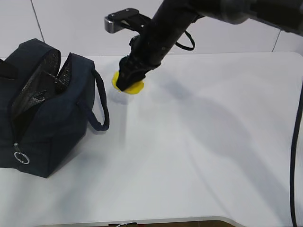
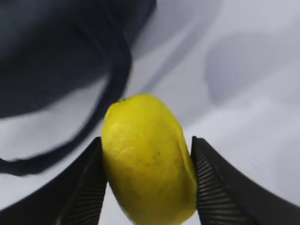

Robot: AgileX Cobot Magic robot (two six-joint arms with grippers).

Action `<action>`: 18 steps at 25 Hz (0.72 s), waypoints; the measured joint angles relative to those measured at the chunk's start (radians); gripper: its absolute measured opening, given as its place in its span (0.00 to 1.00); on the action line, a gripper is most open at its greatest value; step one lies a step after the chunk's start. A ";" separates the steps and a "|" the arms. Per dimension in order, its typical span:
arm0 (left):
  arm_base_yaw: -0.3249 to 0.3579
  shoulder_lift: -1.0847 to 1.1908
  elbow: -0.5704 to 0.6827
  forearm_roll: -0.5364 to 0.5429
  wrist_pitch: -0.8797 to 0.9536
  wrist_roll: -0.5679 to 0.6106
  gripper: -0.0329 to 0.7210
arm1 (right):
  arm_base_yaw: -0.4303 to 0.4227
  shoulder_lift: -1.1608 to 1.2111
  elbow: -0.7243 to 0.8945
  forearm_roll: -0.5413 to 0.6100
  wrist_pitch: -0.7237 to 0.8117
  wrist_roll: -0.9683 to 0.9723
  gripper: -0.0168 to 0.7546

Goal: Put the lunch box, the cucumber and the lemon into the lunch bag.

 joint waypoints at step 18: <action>0.000 0.000 0.000 0.000 0.004 0.000 0.02 | 0.063 0.000 -0.087 0.510 -0.047 -0.108 0.55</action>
